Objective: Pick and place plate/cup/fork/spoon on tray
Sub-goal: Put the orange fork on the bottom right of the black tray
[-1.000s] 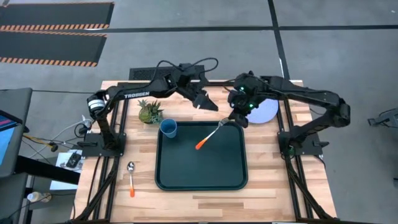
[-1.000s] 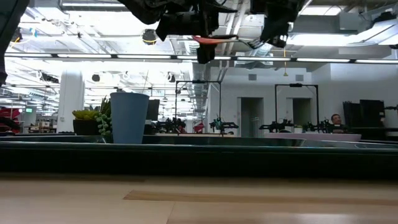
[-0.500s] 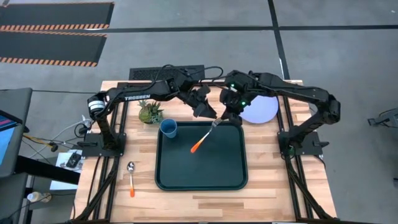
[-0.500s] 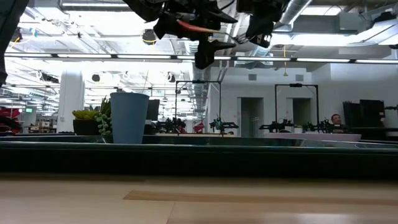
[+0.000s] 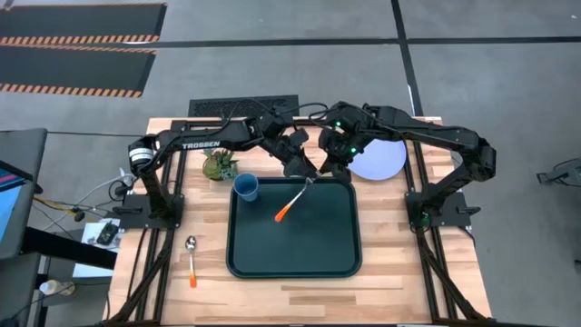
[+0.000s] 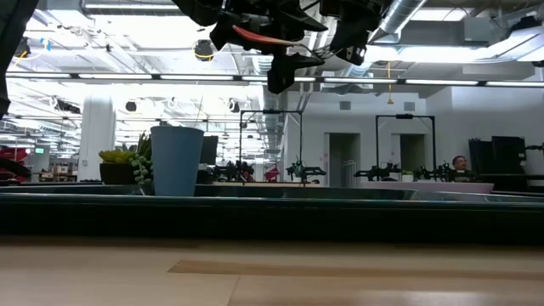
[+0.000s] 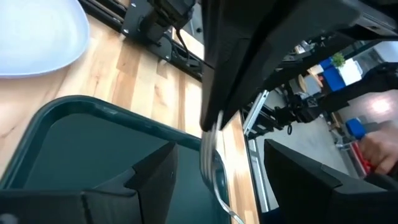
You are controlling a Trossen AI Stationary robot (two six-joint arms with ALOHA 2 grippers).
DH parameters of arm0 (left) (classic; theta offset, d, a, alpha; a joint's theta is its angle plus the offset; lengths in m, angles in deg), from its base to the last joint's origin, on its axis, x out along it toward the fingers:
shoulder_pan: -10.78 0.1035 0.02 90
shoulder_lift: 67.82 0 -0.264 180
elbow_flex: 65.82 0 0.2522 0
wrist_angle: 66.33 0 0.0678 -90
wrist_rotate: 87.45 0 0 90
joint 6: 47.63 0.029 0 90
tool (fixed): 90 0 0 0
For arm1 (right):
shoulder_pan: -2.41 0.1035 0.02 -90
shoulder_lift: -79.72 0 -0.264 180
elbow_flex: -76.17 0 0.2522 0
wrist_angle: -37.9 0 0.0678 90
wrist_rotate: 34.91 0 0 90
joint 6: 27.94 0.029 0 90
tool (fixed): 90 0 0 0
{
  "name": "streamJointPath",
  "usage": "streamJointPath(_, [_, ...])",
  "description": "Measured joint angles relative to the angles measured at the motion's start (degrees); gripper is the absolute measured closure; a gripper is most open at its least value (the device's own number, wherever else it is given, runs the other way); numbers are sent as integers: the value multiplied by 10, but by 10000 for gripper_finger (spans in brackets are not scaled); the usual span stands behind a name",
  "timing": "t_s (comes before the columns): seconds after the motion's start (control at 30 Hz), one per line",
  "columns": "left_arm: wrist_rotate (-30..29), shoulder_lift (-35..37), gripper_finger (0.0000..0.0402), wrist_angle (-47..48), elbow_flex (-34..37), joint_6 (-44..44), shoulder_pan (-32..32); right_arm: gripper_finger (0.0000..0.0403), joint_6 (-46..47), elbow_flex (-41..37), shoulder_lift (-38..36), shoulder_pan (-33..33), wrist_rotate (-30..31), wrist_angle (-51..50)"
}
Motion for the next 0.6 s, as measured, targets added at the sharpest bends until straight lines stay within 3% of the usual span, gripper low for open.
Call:
streamJointPath(0.2, [-9,0,221,9,0,6,-2,396,0,0,0,4,-13,10])
streamJointPath(0.6, [-16,1,371,7,0,22,-2,393,2,0,0,3,-11,18])
